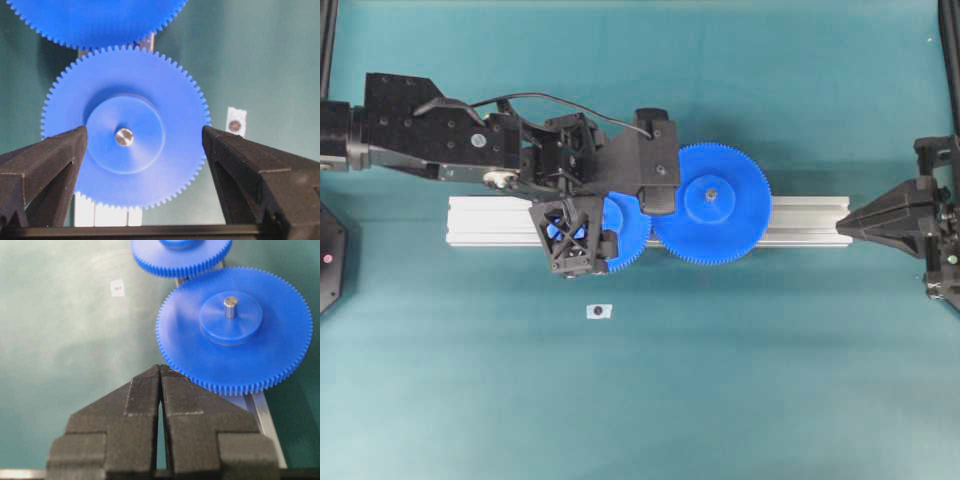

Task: Insert the small gear onto the shaft.
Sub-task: 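Open the left gripper to release the gear hub, then raise and withdraw the open left gripper from the gear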

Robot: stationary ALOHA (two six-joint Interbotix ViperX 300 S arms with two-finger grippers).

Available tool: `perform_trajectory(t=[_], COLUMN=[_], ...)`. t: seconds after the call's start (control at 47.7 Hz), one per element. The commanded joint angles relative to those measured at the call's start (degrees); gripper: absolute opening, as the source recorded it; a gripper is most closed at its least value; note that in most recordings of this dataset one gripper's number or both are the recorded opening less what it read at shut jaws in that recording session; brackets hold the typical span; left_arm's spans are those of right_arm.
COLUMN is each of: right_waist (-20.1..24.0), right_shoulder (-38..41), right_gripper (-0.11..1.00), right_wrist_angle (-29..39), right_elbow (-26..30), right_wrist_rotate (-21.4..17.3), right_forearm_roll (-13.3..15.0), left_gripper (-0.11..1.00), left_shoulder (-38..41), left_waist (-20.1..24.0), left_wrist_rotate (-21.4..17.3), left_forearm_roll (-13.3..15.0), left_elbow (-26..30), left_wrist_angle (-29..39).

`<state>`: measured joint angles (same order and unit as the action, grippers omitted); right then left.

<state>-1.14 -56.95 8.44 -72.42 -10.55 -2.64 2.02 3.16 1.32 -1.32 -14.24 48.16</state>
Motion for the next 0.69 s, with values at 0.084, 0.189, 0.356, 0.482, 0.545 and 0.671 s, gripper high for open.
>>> perform_trajectory(t=[0.084,0.189,0.356,0.482,0.545,0.671], right_waist=[-0.09,-0.09,-0.09,-0.09,-0.09,-0.09], right_shoulder=[0.26,0.26,0.26,0.26,0.26,0.26], right_gripper=[0.04,0.04,0.04,0.04,0.04,0.04], right_wrist_angle=[-0.53,-0.53,-0.62,-0.62,-0.53,-0.62], right_elbow=[0.62,0.62,0.62,0.62,0.62,0.62], right_wrist_rotate=[-0.62,-0.62,-0.62,-0.62,-0.62,-0.62], right_forearm_roll=[-0.09,0.0,-0.09,-0.09,-0.09,0.0], left_gripper=[0.89,0.88,0.88,0.88,0.88,0.88], left_shoulder=[-2.81,-3.16,-3.78,-4.39,-4.75,-5.54], left_waist=[-0.09,-0.09,-0.09,-0.09,-0.09,-0.09], left_wrist_rotate=[0.09,0.09,0.0,0.0,0.0,0.0], left_forearm_roll=[0.0,0.0,0.0,0.0,0.0,0.0], left_elbow=[1.67,2.29,3.08,3.25,3.25,3.25], left_wrist_angle=[0.88,2.02,2.99,2.99,2.99,3.25])
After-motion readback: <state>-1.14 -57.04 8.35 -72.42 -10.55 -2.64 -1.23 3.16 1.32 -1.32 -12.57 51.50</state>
